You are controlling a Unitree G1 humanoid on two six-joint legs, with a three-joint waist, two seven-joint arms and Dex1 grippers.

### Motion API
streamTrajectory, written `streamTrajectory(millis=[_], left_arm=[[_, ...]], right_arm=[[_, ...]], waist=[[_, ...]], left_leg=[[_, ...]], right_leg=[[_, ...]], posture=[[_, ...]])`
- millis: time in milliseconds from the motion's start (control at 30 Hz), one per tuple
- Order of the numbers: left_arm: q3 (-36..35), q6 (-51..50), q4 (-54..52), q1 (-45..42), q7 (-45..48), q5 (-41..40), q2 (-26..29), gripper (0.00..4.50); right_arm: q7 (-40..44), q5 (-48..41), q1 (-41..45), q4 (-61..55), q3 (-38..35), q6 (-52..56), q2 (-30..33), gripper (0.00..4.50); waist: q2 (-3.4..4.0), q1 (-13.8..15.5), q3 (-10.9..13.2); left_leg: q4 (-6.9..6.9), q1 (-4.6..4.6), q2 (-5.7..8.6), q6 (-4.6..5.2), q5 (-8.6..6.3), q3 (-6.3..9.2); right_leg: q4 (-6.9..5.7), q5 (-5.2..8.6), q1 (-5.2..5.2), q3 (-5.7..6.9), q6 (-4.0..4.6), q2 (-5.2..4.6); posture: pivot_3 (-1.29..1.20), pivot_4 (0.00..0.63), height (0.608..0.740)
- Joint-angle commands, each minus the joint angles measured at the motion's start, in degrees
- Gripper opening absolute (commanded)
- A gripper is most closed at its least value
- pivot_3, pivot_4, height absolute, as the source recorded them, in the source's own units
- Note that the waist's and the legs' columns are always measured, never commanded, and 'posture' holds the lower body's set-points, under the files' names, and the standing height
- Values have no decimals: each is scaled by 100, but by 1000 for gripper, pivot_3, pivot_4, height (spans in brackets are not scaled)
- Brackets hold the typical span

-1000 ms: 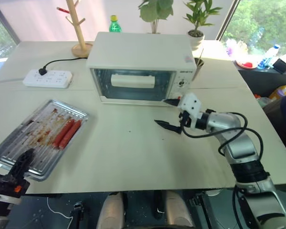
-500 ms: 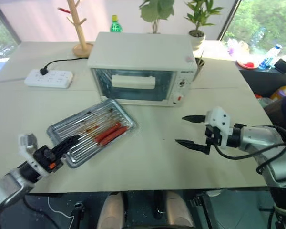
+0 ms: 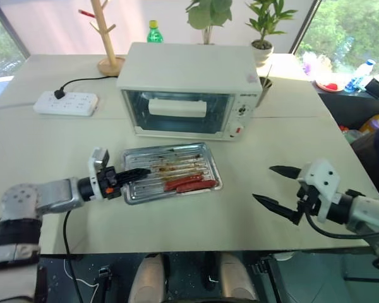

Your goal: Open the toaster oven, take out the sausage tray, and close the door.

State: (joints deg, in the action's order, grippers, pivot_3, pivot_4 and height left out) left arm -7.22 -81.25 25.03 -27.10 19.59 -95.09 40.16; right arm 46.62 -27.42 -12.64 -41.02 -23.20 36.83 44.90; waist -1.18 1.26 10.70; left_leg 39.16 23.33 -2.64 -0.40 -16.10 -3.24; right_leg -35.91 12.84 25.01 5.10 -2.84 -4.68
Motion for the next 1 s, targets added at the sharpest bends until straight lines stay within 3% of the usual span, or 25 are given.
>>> streamTrajectory(millis=[33,367,500,700,900,1000], left_arm=[[238,-241,284,-485,769,806,-142,0],[825,-233,866,-1194,2396,2908,-585,0],[761,-181,921,-1207,2701,3403,-617,1281],[525,-72,933,-1131,2884,3944,-478,4282],[522,324,81,-476,3115,4366,188,4402],[726,1437,-1054,799,3859,4933,1291,4402]], right_arm=[[-167,-150,-242,-418,-474,69,-47,4468],[-552,-186,-624,-723,-541,105,-191,4468],[-657,-169,-601,-709,-432,91,-217,4500],[-732,-151,-400,-549,-199,45,-192,4500],[-614,-53,-32,-141,114,-117,-82,4500],[-274,41,219,238,279,-396,158,4500]], waist=[[-2,21,-1],[9,97,-8],[10,98,-10],[14,90,-14],[10,-76,-21],[11,-222,-22]], left_leg=[[0,0,0,0,0,-1],[1,-1,0,0,0,-3],[1,-1,1,0,0,3],[1,-8,-2,1,0,10],[0,-21,-11,1,0,20],[-12,-42,-19,1,0,15]], right_leg=[[2,0,0,0,0,0],[1,1,0,-2,1,-2],[2,1,-3,-2,0,-5],[-3,1,-4,-2,0,0],[-15,1,-9,-4,1,2],[-20,5,-10,-8,7,8]], posture=[[0,150,717],[0,150,717],[0,150,717],[0,150,717],[0,150,717],[0,150,717]])
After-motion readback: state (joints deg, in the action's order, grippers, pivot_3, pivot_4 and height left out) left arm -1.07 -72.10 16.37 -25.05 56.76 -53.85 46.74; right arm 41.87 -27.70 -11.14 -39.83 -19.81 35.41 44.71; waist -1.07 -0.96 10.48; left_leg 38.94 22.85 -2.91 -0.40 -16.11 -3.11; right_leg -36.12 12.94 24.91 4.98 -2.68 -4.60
